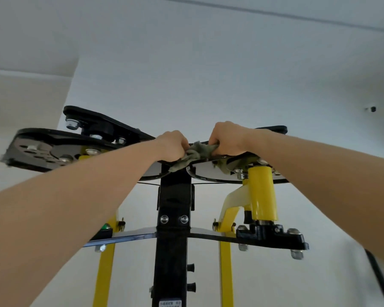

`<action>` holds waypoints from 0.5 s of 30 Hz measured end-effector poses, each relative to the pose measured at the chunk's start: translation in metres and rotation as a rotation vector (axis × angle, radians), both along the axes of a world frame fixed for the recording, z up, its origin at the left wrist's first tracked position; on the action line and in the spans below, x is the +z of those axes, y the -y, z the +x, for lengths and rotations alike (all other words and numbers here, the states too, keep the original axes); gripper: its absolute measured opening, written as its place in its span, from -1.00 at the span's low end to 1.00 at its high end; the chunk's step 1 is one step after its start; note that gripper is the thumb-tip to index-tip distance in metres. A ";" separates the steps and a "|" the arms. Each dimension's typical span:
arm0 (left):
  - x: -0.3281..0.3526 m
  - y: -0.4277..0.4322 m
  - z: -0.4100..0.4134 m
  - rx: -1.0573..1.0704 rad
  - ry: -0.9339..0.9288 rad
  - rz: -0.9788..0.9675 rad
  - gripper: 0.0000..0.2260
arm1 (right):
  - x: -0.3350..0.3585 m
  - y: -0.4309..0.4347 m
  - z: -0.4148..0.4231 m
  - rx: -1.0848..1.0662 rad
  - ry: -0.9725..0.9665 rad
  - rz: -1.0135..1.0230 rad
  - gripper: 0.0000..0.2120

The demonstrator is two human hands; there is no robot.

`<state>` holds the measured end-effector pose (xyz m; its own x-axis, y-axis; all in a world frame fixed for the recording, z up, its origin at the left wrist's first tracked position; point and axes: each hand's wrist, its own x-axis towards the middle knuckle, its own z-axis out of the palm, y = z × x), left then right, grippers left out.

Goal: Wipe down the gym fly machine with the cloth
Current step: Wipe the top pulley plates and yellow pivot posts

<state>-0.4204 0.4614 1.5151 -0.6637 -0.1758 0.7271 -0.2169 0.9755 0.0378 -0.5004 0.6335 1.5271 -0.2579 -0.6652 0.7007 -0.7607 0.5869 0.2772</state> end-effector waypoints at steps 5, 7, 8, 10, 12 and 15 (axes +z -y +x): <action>0.000 -0.011 -0.004 -0.280 0.029 0.143 -0.67 | 0.003 -0.024 0.008 -0.042 0.054 0.025 -0.79; -0.001 -0.016 -0.004 -0.355 0.025 0.180 -0.70 | 0.005 -0.032 0.012 -0.073 0.090 0.021 -0.74; -0.002 -0.019 -0.004 -0.386 0.028 0.194 -0.72 | 0.006 -0.036 0.015 -0.072 0.117 0.002 -0.71; -0.002 -0.021 -0.005 -0.437 0.030 0.218 -0.80 | 0.009 -0.043 0.020 -0.003 0.224 -0.067 -0.72; -0.002 -0.021 -0.007 -0.479 0.006 0.269 -0.90 | 0.009 -0.045 0.022 0.135 0.326 -0.141 -0.74; -0.003 -0.020 -0.009 -0.498 -0.008 0.298 -0.87 | 0.002 -0.041 0.023 0.209 0.350 -0.144 -0.89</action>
